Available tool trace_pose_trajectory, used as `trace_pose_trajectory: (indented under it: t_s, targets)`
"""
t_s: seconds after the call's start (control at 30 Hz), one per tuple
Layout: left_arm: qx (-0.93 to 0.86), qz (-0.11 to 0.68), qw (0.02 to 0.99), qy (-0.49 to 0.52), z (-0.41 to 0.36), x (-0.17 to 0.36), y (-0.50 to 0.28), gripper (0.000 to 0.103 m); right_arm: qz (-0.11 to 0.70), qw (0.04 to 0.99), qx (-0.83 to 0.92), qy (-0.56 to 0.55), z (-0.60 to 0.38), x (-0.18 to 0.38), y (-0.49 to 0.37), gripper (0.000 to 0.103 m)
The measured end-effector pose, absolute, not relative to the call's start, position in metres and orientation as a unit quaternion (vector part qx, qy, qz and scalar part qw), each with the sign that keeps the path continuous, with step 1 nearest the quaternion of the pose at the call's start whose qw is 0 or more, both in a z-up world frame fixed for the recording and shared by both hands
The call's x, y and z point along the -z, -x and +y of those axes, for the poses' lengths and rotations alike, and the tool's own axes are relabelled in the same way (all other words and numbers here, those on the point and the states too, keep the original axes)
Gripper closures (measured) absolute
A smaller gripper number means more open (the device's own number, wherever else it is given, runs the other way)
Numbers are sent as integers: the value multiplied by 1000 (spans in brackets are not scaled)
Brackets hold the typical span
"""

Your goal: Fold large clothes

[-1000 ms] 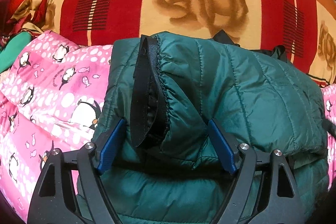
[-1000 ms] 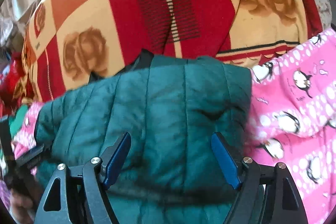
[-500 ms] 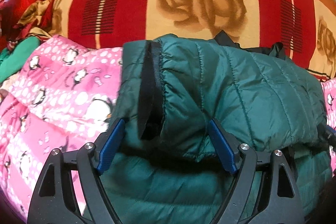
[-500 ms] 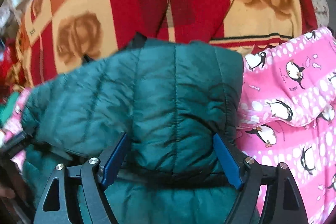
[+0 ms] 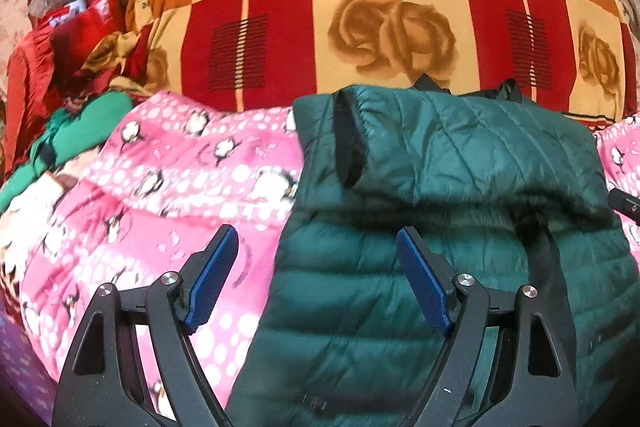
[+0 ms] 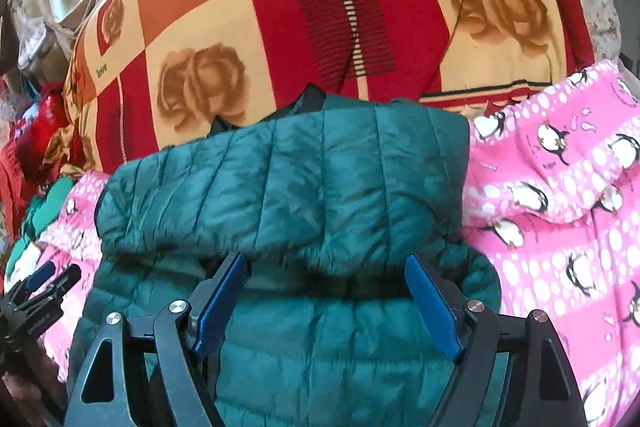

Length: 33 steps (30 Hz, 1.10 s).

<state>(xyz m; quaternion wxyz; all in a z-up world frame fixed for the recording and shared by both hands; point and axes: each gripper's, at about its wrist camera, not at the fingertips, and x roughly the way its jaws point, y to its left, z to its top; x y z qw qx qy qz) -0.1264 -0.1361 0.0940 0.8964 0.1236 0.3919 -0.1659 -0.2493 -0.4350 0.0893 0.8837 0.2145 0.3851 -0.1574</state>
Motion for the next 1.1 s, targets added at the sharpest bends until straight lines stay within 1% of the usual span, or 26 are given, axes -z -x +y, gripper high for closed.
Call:
trace_pose_trajectory:
  t_s: [0.27, 0.53, 1.1]
  targets:
    - [162, 418, 887, -106, -106, -89, 150, 21, 417, 867, 164, -219, -423, -78, 284, 24]
    - [166, 428, 882, -111, -96, -79, 171, 21, 438, 859, 168, -204, -410, -68, 319, 24]
    - [165, 425, 881, -128, -81, -70, 205, 21, 468, 852, 158, -175, -387, -59, 367, 24]
